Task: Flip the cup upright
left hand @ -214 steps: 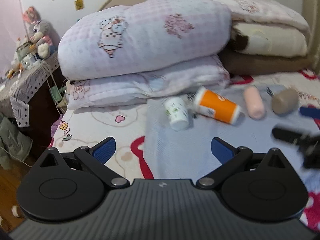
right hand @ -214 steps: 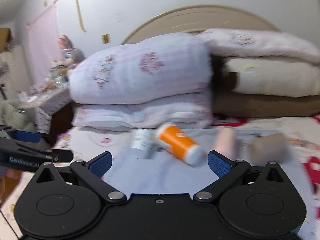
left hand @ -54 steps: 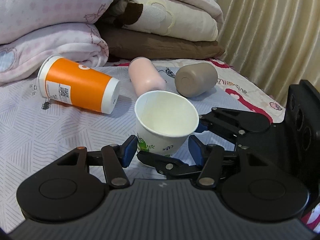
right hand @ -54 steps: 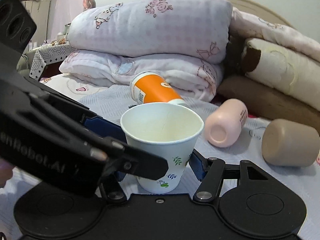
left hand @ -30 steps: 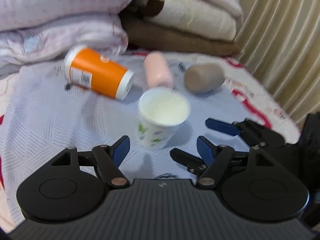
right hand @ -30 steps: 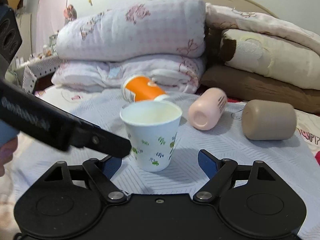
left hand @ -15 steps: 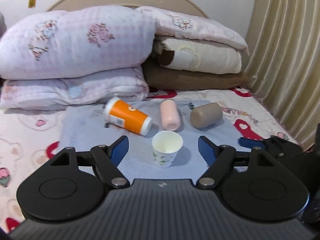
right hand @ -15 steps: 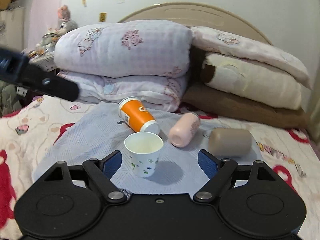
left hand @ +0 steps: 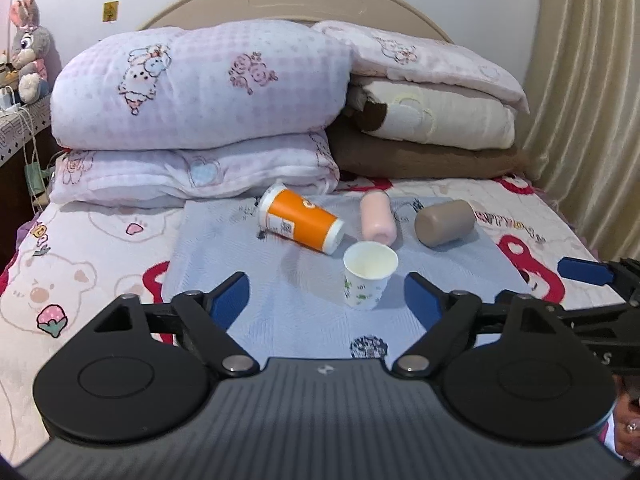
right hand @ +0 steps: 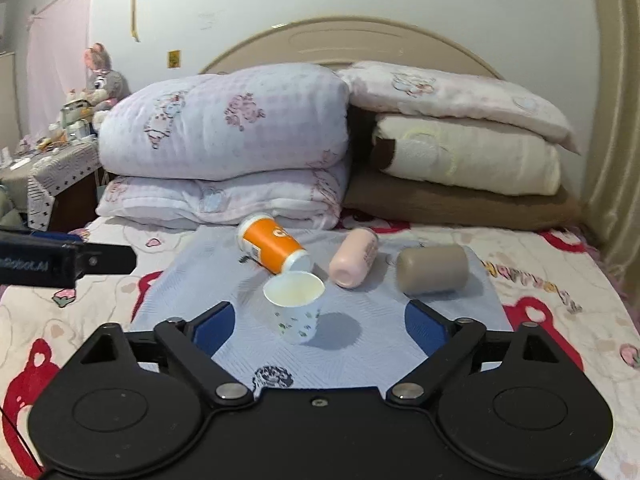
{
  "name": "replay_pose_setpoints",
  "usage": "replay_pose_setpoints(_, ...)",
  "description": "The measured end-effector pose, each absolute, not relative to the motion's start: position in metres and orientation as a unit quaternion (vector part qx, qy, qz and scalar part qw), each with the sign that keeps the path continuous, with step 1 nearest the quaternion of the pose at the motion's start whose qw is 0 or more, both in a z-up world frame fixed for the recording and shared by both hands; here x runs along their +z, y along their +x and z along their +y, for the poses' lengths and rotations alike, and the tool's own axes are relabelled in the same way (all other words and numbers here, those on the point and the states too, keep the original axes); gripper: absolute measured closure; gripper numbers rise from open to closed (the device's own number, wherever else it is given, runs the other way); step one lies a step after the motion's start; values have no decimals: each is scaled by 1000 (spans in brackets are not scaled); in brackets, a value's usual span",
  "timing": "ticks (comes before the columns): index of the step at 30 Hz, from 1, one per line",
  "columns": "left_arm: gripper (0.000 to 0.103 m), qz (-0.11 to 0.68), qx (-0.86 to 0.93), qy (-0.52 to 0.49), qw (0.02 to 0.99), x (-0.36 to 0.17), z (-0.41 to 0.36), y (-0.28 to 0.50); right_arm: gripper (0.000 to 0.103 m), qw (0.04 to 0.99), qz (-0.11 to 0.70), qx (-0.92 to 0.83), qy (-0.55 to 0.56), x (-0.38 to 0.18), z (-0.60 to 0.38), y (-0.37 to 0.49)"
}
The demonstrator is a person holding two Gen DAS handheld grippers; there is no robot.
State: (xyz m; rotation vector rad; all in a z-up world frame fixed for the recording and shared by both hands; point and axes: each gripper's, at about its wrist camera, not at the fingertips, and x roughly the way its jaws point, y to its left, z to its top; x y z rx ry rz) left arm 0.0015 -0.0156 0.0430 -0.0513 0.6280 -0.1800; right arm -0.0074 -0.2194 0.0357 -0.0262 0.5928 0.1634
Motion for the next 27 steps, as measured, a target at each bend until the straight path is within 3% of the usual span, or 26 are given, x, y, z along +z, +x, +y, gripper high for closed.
replay_pose_setpoints(4,0,323,-80,-18,943,34,-17,0,5,950,304,74,11,32,-222,-11)
replay_pose_setpoints(27,0,372,-57,-30,926,17,4,-2,3,963,266,33,17,45,-211,-40)
